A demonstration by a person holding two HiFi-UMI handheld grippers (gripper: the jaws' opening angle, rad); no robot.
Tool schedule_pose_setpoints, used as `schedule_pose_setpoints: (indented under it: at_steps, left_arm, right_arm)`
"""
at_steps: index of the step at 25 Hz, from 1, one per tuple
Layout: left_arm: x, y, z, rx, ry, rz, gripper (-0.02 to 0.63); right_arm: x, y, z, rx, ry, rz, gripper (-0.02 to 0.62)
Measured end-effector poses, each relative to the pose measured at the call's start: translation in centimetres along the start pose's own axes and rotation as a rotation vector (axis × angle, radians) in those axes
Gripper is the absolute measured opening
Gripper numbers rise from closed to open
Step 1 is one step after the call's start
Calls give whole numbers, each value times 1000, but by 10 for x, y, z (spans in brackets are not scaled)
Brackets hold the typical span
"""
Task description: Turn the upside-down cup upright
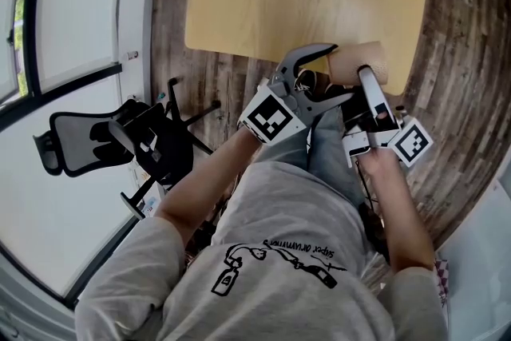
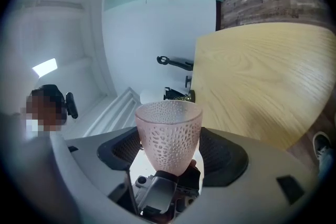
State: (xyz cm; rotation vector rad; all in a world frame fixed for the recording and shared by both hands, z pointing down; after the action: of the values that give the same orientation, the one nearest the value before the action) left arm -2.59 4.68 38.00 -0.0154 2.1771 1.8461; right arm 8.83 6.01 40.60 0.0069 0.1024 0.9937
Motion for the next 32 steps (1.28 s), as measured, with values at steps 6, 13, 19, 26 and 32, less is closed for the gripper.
schedule_pose_setpoints:
  at_steps: [6,13,19,26,32]
  left_arm:
    - [2,-2,-2,-1,-2,10,321]
    - [2,-2,-2,-9,10,4,304]
    - [2,-1,-2,-12,28,-12,301]
    - [2,-1,-4,28,25,1,299]
    - [1,0,-4,31,23,-10,299]
  right_arm:
    - [-1,3,3,-50,-33,-14,348]
    - [0,5,8,-86,-46,-14,348]
    - [0,5,9,-84,-57,-16,348]
    - [1,3,6,-37,-58,-4,348]
    - [4,1,8,38,-29,-6,348]
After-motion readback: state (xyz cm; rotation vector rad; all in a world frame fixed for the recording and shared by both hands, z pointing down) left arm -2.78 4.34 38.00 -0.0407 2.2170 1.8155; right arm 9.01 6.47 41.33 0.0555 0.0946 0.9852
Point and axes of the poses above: the fingertips, and each gripper's own axes: x backward along the fingers, z to its right, y out of its underside, the point moved 6 cm from there along x, backward along the fingers, and after that the axes turned 9 degrees about y, right-handed, at the moved point
